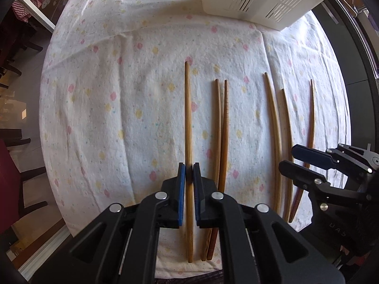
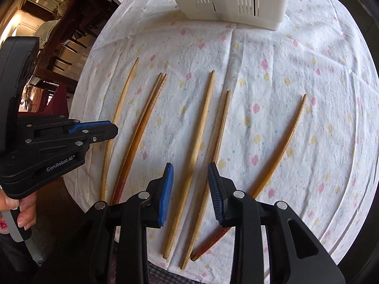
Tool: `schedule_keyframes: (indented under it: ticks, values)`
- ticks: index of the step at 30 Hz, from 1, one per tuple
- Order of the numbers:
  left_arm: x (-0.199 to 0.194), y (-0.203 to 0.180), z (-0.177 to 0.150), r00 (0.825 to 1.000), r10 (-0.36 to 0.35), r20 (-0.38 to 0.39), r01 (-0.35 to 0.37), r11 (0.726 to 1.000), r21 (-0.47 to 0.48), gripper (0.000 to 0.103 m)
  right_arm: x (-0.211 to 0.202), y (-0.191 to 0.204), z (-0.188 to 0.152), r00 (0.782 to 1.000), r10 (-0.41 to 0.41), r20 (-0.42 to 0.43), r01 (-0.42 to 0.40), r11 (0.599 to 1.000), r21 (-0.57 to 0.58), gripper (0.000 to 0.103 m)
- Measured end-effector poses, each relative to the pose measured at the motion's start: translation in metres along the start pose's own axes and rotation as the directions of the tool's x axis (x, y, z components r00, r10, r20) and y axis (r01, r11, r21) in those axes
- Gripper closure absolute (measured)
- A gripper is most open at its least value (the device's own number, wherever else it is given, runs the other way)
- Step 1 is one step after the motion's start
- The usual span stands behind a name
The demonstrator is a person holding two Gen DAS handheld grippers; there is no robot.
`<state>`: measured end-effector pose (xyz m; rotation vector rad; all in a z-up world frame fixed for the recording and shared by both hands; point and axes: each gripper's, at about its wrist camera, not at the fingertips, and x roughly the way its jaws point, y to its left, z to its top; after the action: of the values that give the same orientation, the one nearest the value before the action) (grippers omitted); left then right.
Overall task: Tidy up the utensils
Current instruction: 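Grasp a wooden chopstick with the left tool while the right tool grasps another chopstick, then lift and drop the chopstick into the white caddy from the left tool while the right tool carries its chopstick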
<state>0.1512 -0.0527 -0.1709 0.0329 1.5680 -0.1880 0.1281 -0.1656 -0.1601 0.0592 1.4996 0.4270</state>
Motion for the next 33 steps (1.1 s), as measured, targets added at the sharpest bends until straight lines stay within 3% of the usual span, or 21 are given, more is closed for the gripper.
schedule_keyframes:
  ticks: [3,8,15,18,21,26,29,33]
  values:
    - [-0.003,0.004,-0.001,1.000,-0.008,0.004,0.008,1.000,0.000,0.096,0.009,0.007,0.006,0.999,-0.018,-0.031,0.018,1.000,0.001,0.084]
    - [-0.013,0.010,-0.005,1.000,-0.011,0.016,0.011,1.000,0.011,0.096,0.019,0.017,0.013,0.992,-0.107,-0.065,0.107,0.994,-0.007,0.086]
    - [-0.031,0.006,-0.001,0.999,-0.024,0.046,0.022,0.999,0.032,0.096,0.032,0.047,0.020,0.954,-0.283,-0.100,0.278,0.958,-0.065,0.090]
    - [-0.038,0.011,-0.003,0.997,-0.034,0.064,0.032,0.999,0.036,0.096,0.037,0.058,0.023,0.949,-0.301,-0.097,0.295,0.953,-0.071,0.094]
    - [-0.045,0.017,-0.008,0.995,-0.052,0.089,0.048,0.998,0.044,0.096,0.035,0.058,0.022,0.964,-0.261,-0.050,0.259,0.965,-0.043,0.095]
    - [-0.066,0.020,-0.016,0.986,-0.078,0.147,0.067,0.995,0.079,0.096,0.011,0.042,0.012,0.992,-0.085,0.091,0.082,0.996,0.034,0.095]
    - [-0.083,0.017,-0.020,0.977,-0.094,0.192,0.076,0.992,0.100,0.096,-0.007,0.033,-0.003,0.978,-0.011,0.210,0.002,0.999,0.043,0.095]
    - [-0.108,0.013,-0.021,0.960,-0.111,0.258,0.083,0.990,0.118,0.096,-0.029,0.021,-0.026,0.931,0.083,0.357,-0.105,0.994,0.043,0.095]
